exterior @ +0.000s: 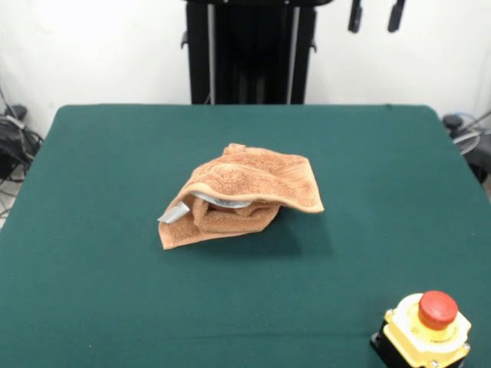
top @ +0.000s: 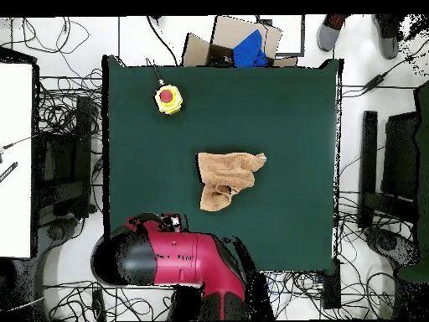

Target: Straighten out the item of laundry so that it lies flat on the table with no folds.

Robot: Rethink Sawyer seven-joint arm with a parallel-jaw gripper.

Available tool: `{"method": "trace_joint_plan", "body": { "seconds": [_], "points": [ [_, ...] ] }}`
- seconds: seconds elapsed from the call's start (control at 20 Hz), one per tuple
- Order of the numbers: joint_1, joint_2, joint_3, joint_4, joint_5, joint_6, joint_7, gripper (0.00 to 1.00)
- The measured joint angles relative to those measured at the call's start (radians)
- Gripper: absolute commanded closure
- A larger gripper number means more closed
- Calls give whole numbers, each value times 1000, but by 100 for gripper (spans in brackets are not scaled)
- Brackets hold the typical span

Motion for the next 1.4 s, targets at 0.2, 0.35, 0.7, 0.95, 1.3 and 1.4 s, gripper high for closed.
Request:
{"method": "trace_joint_plan", "body": {
  "seconds": [0.2,0.35,0.7,0.95,1.3,1.4],
  "points": [
    [-12,32,0,-40,1,-1,0,0],
    [-33,50,0,-66,2,-1,0,0],
    [-77,87,-1,-125,10,-1,0,0],
    [-56,118,-25,-184,25,0,11,0],
    [17,160,-83,-249,83,0,73,0],
    [41,176,-102,-268,104,0,109,0]
  ]
}}
